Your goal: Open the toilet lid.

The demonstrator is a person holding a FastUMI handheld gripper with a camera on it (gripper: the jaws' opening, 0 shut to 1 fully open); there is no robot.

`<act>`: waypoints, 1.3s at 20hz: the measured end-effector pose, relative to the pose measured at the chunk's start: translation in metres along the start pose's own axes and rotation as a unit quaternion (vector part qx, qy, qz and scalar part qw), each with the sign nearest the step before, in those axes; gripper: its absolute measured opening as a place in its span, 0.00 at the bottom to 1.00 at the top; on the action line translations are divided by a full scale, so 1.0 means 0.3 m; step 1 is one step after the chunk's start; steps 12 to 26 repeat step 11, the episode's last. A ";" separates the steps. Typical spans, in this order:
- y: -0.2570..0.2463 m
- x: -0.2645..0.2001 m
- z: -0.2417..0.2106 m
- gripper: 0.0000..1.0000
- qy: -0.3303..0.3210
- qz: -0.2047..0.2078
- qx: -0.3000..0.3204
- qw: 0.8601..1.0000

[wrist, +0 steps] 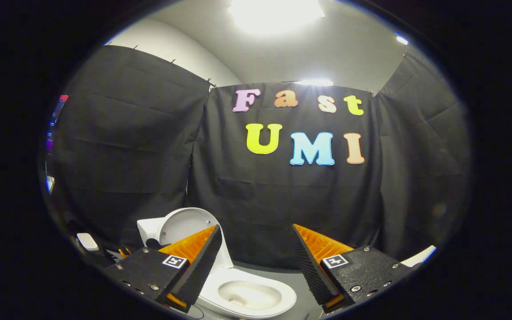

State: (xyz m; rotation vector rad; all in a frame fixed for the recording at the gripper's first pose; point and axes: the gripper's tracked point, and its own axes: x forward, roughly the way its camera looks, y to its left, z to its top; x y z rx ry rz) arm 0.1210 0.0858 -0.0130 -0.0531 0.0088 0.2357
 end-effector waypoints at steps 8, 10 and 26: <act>-0.193 -0.030 -0.079 0.95 0.025 -0.029 0.014 0.999; -0.238 -0.042 -0.098 0.95 0.032 -0.039 0.008 0.999; -0.265 -0.058 -0.102 0.95 0.035 -0.045 0.005 0.998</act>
